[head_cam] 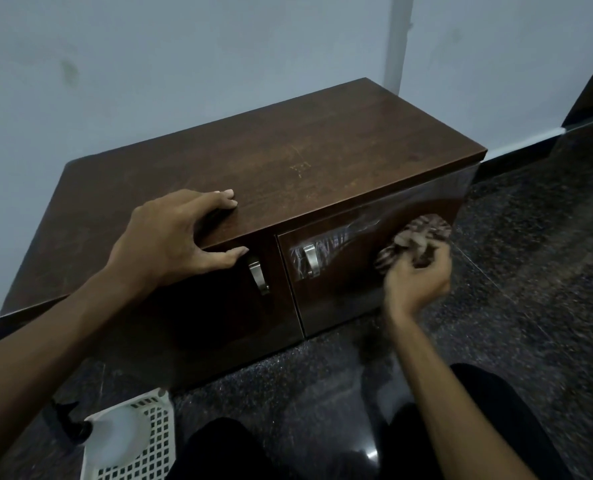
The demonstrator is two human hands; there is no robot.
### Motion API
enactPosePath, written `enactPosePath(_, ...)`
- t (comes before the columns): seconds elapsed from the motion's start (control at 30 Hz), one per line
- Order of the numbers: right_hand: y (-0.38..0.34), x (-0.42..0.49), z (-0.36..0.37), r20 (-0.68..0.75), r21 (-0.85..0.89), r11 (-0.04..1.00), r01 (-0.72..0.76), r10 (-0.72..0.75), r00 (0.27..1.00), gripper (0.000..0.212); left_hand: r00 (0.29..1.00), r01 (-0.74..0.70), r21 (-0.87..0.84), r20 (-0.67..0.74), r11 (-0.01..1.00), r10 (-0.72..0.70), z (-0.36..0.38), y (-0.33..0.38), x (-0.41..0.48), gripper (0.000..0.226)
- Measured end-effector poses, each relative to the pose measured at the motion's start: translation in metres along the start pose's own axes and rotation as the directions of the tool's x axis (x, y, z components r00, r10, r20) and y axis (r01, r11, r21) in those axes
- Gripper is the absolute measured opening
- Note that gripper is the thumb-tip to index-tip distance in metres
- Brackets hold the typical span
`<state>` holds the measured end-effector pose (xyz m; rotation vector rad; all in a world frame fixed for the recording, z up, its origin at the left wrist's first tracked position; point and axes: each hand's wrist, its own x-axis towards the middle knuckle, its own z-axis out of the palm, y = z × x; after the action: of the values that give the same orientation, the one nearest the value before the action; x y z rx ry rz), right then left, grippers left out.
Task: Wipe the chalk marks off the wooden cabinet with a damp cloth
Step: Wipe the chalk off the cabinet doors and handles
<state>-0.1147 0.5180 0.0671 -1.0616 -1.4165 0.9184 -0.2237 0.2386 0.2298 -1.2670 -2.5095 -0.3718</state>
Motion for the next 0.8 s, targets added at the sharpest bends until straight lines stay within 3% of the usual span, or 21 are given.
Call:
enactPosePath(0.1, -0.010, -0.043, -0.007, 0.102, 0.047, 0.983, 0.176, -0.180, 0.978, 0.004, 1.000, 0.002, 0.001, -0.011, 1.000, -0.002, -0.001, 0.001, -0.001, 0.066)
enactPosePath(0.17, 0.001, -0.057, -0.012, 0.188, 0.053, 0.981, 0.187, -0.194, 0.963, 0.006, 1.000, 0.004, -0.002, -0.005, 1.000, -0.004, -0.001, 0.001, -0.002, 0.066)
enactPosePath(0.23, 0.016, -0.044, -0.010, 0.202, 0.019, 0.992, 0.121, -0.122, 0.972, 0.009, 1.000, 0.004, -0.002, -0.006, 1.000, -0.004, -0.001, 0.001, -0.001, 0.067)
enactPosePath(0.33, 0.025, 0.011, -0.001, 0.036, -0.031, 0.996, -0.078, 0.079, 0.996, 0.013, 1.000, 0.008, 0.001, -0.003, 1.000, -0.008, 0.000, 0.002, -0.001, 0.067)
enactPosePath(0.4, 0.017, 0.052, 0.001, -0.049, -0.011, 0.992, -0.123, 0.122, 0.991, 0.016, 1.000, 0.005, 0.009, -0.011, 1.000, -0.005, 0.000, 0.001, -0.001, 0.067)
enactPosePath(0.47, -0.004, 0.070, 0.000, -0.086, 0.003, 0.999, -0.034, 0.034, 0.996, 0.018, 1.000, 0.002, 0.011, -0.007, 1.000, -0.002, 0.000, 0.001, 0.000, 0.067)
enactPosePath(0.57, -0.043, 0.043, -0.002, -0.056, 0.033, 0.973, 0.230, -0.228, 0.972, 0.021, 1.000, 0.001, 0.020, -0.011, 1.000, -0.001, 0.001, 0.001, 0.001, 0.067)
enactPosePath(0.67, -0.046, -0.012, -0.003, 0.059, 0.134, 0.888, 0.440, -0.450, 0.891, 0.028, 1.000, -0.003, 0.019, -0.005, 1.000, 0.003, 0.001, 0.000, 0.000, 0.068)
enactPosePath(0.73, -0.026, -0.040, -0.007, 0.213, 0.190, 0.763, 0.618, -0.646, 0.733, 0.033, 1.000, 0.000, 0.016, -0.003, 1.000, 0.000, 0.001, -0.001, -0.001, 0.068)
enactPosePath(0.8, -0.003, -0.051, -0.013, 0.351, 0.210, 0.682, 0.700, -0.721, 0.597, 0.027, 1.000, 0.002, 0.017, -0.001, 1.000, -0.002, 0.001, 0.000, -0.001, 0.068)
